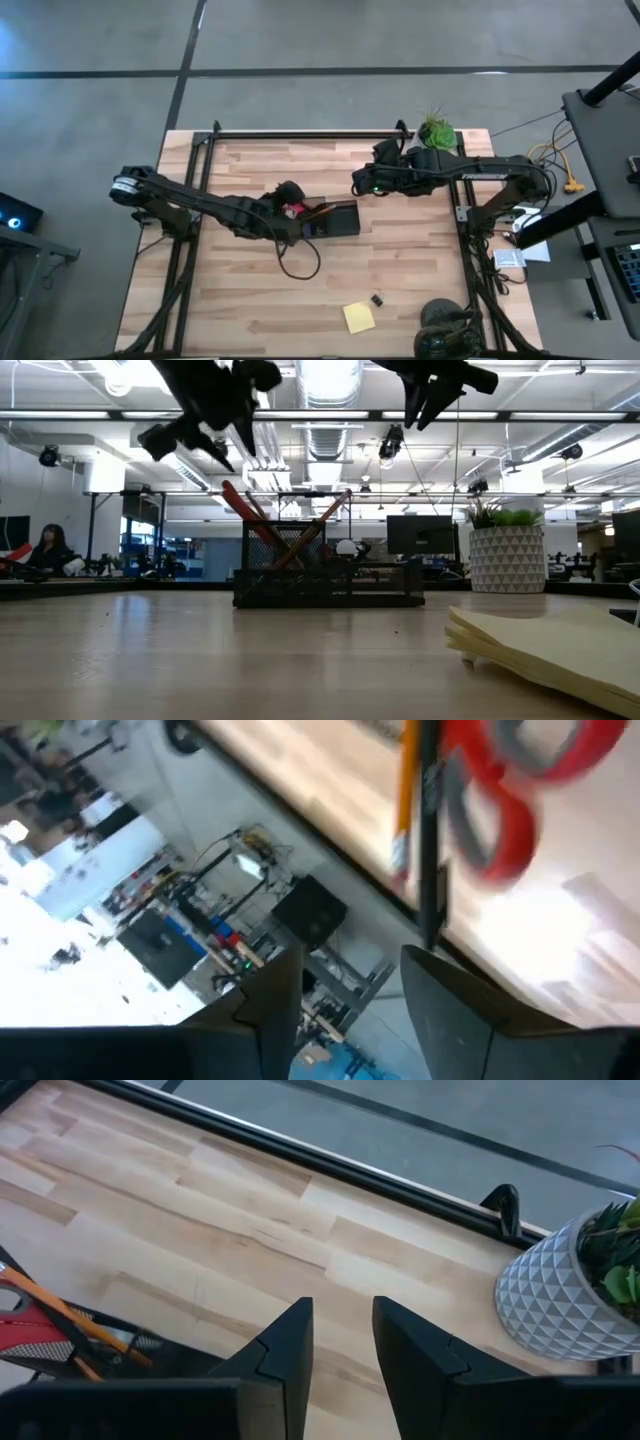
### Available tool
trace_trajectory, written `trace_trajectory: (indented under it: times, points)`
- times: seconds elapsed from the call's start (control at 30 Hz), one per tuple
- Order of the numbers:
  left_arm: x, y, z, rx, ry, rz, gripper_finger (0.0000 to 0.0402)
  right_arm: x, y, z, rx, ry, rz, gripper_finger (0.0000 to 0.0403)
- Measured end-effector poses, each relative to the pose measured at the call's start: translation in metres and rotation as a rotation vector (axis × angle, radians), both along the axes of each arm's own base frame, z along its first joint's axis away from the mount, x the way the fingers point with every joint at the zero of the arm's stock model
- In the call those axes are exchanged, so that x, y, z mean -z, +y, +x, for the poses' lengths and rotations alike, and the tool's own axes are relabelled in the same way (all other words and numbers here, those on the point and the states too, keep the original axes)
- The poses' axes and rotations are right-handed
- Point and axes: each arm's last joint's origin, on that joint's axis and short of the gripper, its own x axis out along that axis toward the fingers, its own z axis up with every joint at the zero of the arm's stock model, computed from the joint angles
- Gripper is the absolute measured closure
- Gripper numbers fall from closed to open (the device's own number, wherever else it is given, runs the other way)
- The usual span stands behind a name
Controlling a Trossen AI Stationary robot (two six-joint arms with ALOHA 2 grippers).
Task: Pick and place office supplies into organizer
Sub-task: Put the pen into the top left section of the desk organizer
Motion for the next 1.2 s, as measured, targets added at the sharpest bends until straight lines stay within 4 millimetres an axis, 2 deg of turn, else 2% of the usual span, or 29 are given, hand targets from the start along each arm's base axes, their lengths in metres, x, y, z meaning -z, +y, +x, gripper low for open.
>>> trace_trajectory:
  times: [0.07,0.23,0.3,0.37,0.47,0.5,0.63,0.73,0.8,0.93,1.0,1.2]
  points:
    - [-0.012,0.0,-0.006,-0.007,-0.045,-0.002,0.0247,0.0,0.0,0.0,-0.001,0.005,0.0,0.0301]
    - [-0.054,0.004,-0.022,-0.083,-0.306,-0.09,0.0247,0.001,0.0,0.0,-0.042,0.036,0.006,0.0308]
    - [-0.069,0.007,-0.035,-0.157,-0.439,-0.164,0.0247,0.002,0.001,0.0,-0.078,0.053,0.038,0.0309]
    - [-0.083,0.012,-0.047,-0.26,-0.599,-0.33,0.0246,0.005,0.003,0.0,-0.123,0.075,0.095,0.0309]
    - [-0.088,0.022,-0.062,-0.433,-0.729,-0.632,0.0246,0.011,0.005,0.003,-0.16,0.098,0.167,0.0307]
    - [-0.09,0.026,-0.065,-0.493,-0.807,-0.668,0.0246,0.013,0.005,0.004,-0.162,0.105,0.173,0.0306]
    - [-0.092,0.046,-0.08,-0.698,-1.04,-0.637,0.0254,0.021,0.005,0.012,-0.16,0.121,0.175,0.0303]
    - [-0.086,0.06,-0.086,-0.826,-1.107,-0.713,0.0278,0.028,0.005,0.02,-0.167,0.136,0.173,0.0303]
    - [-0.075,0.067,-0.085,-0.875,-1.102,-0.759,0.03,0.034,0.005,0.025,-0.165,0.152,0.174,0.0306]
    - [-0.054,0.073,-0.077,-0.877,-1.054,-0.865,0.0358,0.041,0.005,0.031,-0.165,0.165,0.175,0.0311]
    - [-0.044,0.073,-0.075,-0.847,-1.019,-0.849,0.0389,0.041,0.005,0.031,-0.166,0.166,0.175,0.0312]
    - [-0.014,0.073,-0.074,-0.767,-1.085,-0.791,0.04,0.036,0.004,0.029,-0.121,0.13,0.104,0.0313]
